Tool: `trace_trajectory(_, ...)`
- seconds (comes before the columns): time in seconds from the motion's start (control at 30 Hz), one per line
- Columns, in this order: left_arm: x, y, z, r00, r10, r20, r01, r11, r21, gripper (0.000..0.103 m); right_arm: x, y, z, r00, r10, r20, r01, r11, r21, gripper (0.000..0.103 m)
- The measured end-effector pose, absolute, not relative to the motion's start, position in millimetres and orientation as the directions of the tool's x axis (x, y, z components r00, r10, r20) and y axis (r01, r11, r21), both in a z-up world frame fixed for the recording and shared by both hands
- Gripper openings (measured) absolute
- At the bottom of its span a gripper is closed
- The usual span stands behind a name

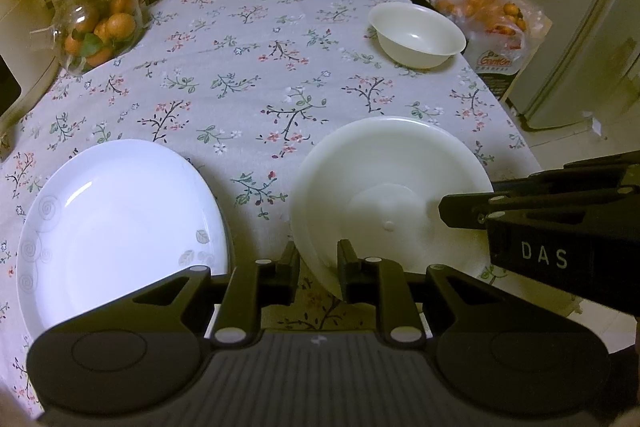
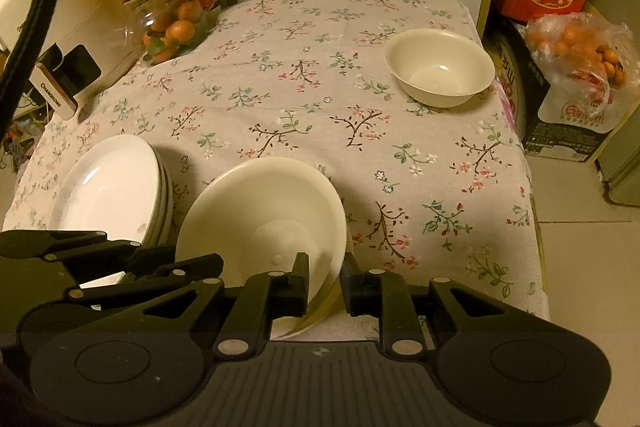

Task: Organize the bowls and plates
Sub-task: 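Lower the cream bowl onto the table and open both grippers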

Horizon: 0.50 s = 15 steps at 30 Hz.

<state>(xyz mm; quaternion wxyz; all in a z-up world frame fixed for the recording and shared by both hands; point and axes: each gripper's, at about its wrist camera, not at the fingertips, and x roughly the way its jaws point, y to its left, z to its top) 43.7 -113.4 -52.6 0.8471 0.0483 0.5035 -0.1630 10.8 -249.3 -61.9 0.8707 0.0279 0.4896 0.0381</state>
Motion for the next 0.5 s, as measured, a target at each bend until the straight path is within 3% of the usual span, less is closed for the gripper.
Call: trace_trajectory(0.5,45.6,-112.5,-54.8,0.443,-0.219,-0.869,0.315,0.946,-0.077,0.022,14.0,-252.3,-66.0,0.504,0.076,-0.86,-0.022,0.997,0.075,0.022)
